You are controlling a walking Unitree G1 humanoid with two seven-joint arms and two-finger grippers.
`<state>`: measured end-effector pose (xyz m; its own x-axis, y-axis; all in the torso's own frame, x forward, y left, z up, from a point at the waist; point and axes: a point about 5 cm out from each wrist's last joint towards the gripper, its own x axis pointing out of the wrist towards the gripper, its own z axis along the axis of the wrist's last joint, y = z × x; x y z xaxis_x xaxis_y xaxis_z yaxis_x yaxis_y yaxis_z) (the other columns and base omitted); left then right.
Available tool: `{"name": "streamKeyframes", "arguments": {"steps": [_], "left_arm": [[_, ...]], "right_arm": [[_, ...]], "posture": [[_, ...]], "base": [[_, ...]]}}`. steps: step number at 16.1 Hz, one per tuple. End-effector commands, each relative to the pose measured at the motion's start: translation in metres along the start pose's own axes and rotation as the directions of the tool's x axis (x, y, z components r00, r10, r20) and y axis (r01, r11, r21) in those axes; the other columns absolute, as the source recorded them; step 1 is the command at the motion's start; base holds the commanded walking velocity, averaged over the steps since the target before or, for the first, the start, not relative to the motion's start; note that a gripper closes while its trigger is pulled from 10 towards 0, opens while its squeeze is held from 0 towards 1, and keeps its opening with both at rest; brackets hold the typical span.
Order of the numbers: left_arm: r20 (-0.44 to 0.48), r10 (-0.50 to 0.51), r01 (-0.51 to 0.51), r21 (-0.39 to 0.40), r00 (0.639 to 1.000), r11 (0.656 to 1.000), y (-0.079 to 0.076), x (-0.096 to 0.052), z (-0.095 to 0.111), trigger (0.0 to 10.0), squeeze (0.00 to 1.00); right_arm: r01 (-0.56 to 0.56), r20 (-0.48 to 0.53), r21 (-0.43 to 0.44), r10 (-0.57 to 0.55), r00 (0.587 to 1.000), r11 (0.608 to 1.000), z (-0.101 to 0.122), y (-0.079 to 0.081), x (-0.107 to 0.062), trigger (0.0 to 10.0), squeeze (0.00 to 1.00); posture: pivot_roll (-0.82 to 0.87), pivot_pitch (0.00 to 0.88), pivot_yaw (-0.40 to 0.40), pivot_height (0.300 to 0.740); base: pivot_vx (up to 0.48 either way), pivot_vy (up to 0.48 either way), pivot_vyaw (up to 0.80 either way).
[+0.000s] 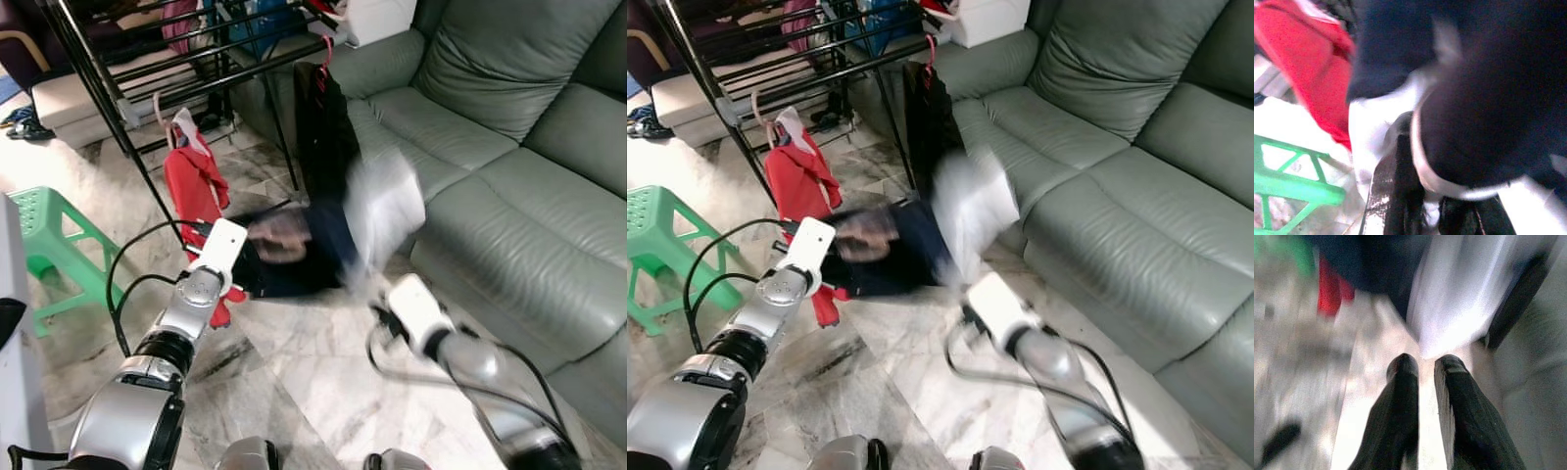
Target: Hang hanger
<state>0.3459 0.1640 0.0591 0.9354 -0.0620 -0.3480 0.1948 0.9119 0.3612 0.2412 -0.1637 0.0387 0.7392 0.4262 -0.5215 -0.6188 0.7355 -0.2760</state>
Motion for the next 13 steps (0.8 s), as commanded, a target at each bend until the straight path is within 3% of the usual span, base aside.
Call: {"name": "streamKeyframes", "arguments": {"steps": [1,5,6,8,11,13], "left_arm": [[0.104,0.057,-0.058,0.005,0.993,0.998,0.017,0.003,0.024,0.0,0.00],[0.133,0.043,-0.053,0.071,0.990,0.996,0.017,0.003,0.028,0.0,0.00],[0.145,0.032,-0.046,0.096,0.989,0.994,0.016,0.003,0.029,0.0,0.00],[0.155,0.013,-0.032,0.123,0.988,0.992,0.015,0.003,0.029,0.0,0.00],[0.201,-0.097,0.030,0.313,0.975,0.949,0.009,-0.001,0.029,0.0,0.00],[0.203,-0.212,0.095,0.471,0.956,0.877,0.008,-0.005,0.025,0.0,0.00]], "right_arm": [[-0.046,-0.037,-0.042,0.045,0.998,0.998,-0.005,0.001,-0.006,10.0,1.00],[-0.194,-0.041,-0.136,0.190,0.981,0.971,-0.001,0.000,-0.026,10.0,1.00],[-0.278,0.004,-0.171,0.283,0.959,0.945,0.009,0.001,-0.036,10.0,1.00],[-0.272,0.034,-0.206,0.285,0.958,0.940,0.020,-0.009,-0.040,10.0,1.00],[-0.280,0.196,-0.193,0.316,0.928,0.941,0.060,-0.022,-0.049,10.0,1.00],[-0.301,0.301,-0.176,0.342,0.890,0.937,0.086,-0.027,-0.057,10.0,1.00]], "posture": [[-0.07,0.015,0.074,0.740],[-0.08,0.014,0.077,0.740],[-0.08,0.014,0.077,0.740],[-0.09,0.016,0.078,0.740],[-0.08,0.016,0.077,0.740],[-0.09,0.018,0.076,0.740]], "base": [[0.000,0.000,0.00],[0.000,0.000,0.00],[0.000,0.000,0.00],[0.000,0.000,0.00],[0.000,0.000,0.00],[0.000,0.000,0.00]]}}
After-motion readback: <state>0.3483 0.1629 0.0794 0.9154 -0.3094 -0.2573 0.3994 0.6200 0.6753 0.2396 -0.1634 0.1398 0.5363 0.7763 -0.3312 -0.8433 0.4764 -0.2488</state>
